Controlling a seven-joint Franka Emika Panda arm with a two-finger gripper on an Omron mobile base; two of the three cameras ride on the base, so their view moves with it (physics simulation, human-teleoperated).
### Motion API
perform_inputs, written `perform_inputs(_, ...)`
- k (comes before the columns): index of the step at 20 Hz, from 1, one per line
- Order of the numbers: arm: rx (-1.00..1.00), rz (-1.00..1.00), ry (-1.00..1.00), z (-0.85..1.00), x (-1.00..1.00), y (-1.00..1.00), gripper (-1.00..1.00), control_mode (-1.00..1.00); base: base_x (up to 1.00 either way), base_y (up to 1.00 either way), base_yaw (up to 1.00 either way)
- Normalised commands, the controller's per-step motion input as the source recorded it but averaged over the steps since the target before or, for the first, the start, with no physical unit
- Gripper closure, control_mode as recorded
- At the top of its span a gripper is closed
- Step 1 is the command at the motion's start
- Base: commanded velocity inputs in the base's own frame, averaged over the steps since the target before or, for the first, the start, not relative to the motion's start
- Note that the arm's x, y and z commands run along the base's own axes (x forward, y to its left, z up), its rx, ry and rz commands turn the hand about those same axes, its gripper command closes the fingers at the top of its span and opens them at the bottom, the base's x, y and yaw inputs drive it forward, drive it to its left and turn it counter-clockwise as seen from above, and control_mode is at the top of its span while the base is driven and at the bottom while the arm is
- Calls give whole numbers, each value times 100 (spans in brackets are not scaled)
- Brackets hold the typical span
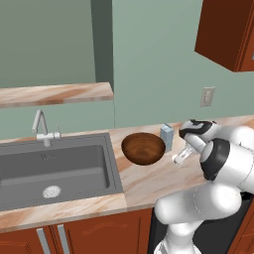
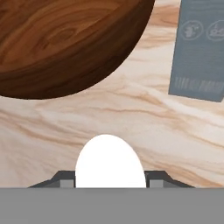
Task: Gather the eggs and milk located in the vicinity of the sink area and place them right next to the bowl.
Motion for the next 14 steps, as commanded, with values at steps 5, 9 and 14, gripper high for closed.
perform_inputs(5, 0, 8, 1, -3, 7, 27, 100, -100, 0, 0, 0)
perform_inputs(9, 0, 6, -4, -4, 1, 27, 100, -100, 0, 0, 0)
perform_inputs(14, 0, 5, -4, -2, 0, 27, 100, -100, 0, 0, 0)
